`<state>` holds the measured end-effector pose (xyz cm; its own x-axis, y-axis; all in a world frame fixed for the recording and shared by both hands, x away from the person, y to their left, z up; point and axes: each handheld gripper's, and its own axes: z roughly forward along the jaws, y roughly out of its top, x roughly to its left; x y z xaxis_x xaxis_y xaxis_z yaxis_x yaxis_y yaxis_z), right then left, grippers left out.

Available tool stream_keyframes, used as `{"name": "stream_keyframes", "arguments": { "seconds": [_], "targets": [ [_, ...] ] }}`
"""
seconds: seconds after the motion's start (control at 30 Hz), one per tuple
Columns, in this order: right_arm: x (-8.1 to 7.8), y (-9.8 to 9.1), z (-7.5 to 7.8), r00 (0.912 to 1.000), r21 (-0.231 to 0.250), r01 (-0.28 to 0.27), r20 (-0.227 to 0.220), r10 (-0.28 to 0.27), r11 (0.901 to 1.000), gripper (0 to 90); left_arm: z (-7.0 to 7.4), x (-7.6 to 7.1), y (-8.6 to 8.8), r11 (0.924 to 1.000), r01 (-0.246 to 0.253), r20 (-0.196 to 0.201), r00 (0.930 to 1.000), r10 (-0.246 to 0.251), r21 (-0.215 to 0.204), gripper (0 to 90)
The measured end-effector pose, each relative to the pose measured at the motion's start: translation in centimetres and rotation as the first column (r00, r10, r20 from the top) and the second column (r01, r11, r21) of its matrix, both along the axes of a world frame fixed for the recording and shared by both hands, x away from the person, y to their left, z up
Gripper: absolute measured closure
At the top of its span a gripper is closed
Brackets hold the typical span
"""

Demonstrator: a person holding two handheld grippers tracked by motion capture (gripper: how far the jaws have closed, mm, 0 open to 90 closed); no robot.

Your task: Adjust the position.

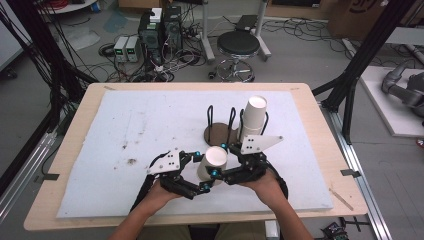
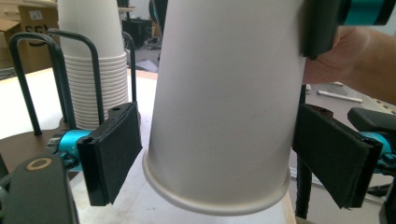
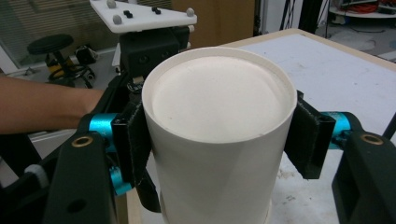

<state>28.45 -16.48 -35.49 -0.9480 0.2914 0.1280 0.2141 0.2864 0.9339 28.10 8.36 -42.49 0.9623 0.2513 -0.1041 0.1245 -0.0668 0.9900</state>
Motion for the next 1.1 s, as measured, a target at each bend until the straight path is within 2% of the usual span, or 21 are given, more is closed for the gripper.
{"name": "stream_keyframes", "arguments": {
  "seconds": [0.37,0.53,0.57,0.63,0.67,0.7,0.73,0.9,0.97,1.03,1.07,1.1],
  "targets": [
    [-0.1,-0.1,-0.4,0.9996,0.05,-0.009,-0.027,0.01,0.9987,33.9,0.0,-0.1,0.0,0.9998,0.02,0.013,0.9997,-0.02,-0.001,24.7],
    [-0.1,-0.2,-0.7,0.9993,0.046,-0.003,-0.037,0.004,0.9989,33.8,0.0,-0.1,0.0,0.9994,0.026,0.014,0.9995,-0.026,0.021,29.0],
    [-0.1,-0.2,-0.7,0.9991,0.043,0.004,-0.043,-0.002,0.9991,33.6,0.0,-0.1,0.0,0.999,0.025,0.013,0.9996,-0.025,0.038,29.9],
    [0.0,-0.2,-0.8,0.9984,0.039,0.005,-0.057,-0.003,0.9992,32.1,0.0,-0.2,0.0,0.9987,0.025,0.011,0.9996,-0.026,0.045,30.6],
    [0.0,-0.2,-0.9,0.9981,0.039,0.012,-0.062,-0.01,0.9992,27.0,0.1,-0.1,0.0,0.9979,0.02,0.002,0.9998,-0.02,0.062,30.8],
    [0.0,-0.2,-0.9,0.9981,0.039,0.012,-0.062,-0.01,0.9992,27.0,0.1,-0.1,0.0,0.9979,0.02,0.002,0.9998,-0.02,0.062,30.9],
    [0.0,-0.2,-0.8,0.9969,0.034,0.033,-0.073,-0.03,0.9989,19.6,0.2,-0.1,0.2,0.9972,0.019,-0.004,0.9998,-0.019,0.073,31.4],
    [0.0,-0.6,-0.4,0.9981,0.035,0.027,-0.057,-0.025,0.999,19.6,0.5,0.0,0.6,0.9935,0.023,-0.009,0.9997,-0.022,0.111,31.5],
    [0.0,-0.9,0.1,0.9992,0.022,0.007,-0.041,-0.006,0.9997,19.6,1.1,0.0,1.0,0.9872,0.028,-0.009,0.9996,-0.027,0.157,31.7],
    [0.1,-1.2,0.3,0.9997,0.002,0.01,-0.024,-0.01,0.9999,19.6,1.3,0.0,1.2,0.9845,0.028,-0.009,0.9996,-0.027,0.173,32.4],
    [0.1,-1.3,0.4,0.9997,-0.006,0.01,-0.023,-0.011,0.9999,19.6,1.7,0.0,1.3,0.9762,0.024,-0.003,0.9997,-0.024,0.215,32.3],
    [0.1,-1.4,0.4,0.9998,-0.01,0.008,-0.02,-0.008,0.9999,19.6,1.7,0.0,1.3,0.9762,0.024,-0.003,0.9997,-0.024,0.215,32.4]
  ]
}}
